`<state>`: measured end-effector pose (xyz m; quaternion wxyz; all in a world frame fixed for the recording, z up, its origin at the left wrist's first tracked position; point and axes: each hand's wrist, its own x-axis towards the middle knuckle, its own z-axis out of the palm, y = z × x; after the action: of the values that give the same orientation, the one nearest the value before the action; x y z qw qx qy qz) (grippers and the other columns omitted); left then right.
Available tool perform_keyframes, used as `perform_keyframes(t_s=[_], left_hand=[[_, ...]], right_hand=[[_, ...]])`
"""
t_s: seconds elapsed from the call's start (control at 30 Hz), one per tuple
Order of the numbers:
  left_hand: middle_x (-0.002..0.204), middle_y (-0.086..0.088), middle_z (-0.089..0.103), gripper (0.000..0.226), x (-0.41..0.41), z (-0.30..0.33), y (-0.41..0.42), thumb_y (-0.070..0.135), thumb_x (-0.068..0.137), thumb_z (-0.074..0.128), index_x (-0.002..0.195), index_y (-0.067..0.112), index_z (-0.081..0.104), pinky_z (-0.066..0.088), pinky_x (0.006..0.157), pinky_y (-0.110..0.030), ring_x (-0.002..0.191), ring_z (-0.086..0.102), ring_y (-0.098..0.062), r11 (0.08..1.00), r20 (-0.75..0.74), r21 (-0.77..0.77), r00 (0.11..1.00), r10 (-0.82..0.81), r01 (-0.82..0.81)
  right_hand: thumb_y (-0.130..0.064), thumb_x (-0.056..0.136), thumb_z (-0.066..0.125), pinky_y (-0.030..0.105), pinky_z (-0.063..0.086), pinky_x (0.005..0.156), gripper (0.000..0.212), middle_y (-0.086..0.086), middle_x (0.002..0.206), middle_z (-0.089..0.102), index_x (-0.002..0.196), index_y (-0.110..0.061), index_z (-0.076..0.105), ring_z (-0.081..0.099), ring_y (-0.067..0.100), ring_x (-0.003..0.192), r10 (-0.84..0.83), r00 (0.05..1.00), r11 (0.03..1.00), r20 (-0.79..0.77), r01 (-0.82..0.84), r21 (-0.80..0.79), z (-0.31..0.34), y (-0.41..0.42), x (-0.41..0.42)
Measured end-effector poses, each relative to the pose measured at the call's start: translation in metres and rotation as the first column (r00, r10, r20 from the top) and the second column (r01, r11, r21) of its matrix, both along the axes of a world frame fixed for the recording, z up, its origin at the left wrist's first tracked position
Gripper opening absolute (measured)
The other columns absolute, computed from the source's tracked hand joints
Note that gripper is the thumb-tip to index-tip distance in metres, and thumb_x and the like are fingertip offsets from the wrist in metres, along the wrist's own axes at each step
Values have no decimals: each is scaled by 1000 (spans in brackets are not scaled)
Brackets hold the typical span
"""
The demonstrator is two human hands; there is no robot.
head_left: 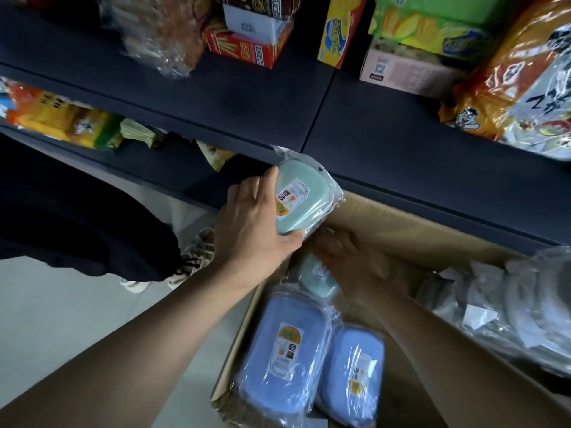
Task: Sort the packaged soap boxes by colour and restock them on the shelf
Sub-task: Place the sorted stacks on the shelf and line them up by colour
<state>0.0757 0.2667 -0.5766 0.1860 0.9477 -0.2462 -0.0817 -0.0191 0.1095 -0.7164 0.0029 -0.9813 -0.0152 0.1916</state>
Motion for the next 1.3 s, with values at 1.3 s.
perform_keyframes(t_s=[1.3], left_hand=[[138,5,42,83,0,304,5,33,73,73,144,26,30,39,95,-34,125,39,-19,910,65,-269,949,-308,314]], right_hand=[[-60,57,62,38,31,104,91,1,125,41,138,-26,40,39,25,119,-632,592,750,500,629,204,430,4,-108]])
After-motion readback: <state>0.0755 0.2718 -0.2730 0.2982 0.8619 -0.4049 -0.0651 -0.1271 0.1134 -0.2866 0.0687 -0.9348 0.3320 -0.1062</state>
